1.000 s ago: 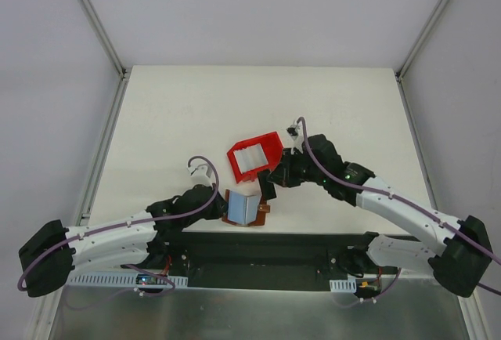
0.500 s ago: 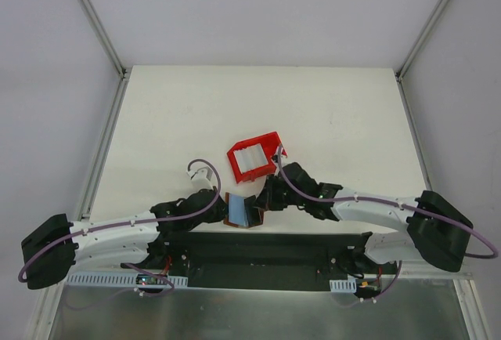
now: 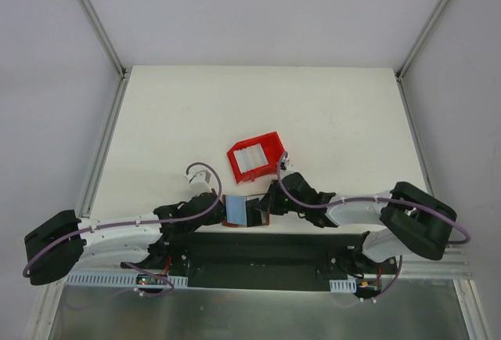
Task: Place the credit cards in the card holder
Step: Insert the credit card into the card holder.
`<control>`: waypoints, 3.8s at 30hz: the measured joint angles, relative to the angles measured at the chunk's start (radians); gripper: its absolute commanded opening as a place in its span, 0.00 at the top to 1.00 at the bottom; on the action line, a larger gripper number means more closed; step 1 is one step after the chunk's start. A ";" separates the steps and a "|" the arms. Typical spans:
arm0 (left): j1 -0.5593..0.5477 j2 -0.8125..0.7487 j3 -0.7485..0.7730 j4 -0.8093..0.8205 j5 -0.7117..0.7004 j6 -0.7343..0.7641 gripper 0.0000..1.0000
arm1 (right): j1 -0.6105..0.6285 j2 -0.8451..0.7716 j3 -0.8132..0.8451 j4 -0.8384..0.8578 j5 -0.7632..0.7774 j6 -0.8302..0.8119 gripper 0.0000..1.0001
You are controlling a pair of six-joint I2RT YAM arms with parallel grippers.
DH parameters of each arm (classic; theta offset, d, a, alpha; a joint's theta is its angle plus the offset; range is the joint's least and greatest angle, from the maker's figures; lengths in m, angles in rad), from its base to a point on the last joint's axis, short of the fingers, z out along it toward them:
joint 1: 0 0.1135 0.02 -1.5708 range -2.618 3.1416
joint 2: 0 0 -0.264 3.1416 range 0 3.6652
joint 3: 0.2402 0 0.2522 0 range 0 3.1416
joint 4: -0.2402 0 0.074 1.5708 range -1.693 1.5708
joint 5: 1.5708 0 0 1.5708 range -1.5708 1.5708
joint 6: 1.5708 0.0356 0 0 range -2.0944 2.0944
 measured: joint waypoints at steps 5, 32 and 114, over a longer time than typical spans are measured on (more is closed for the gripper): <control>0.000 0.035 -0.024 0.059 -0.031 0.004 1.00 | -0.025 0.068 -0.053 0.217 -0.021 0.043 1.00; 0.000 0.187 -0.052 0.357 0.109 0.152 1.00 | -0.080 -0.104 -0.145 0.169 -0.047 0.047 1.00; 0.000 0.103 -0.135 0.378 0.034 0.010 1.00 | 0.034 0.100 0.035 0.074 0.014 0.072 0.64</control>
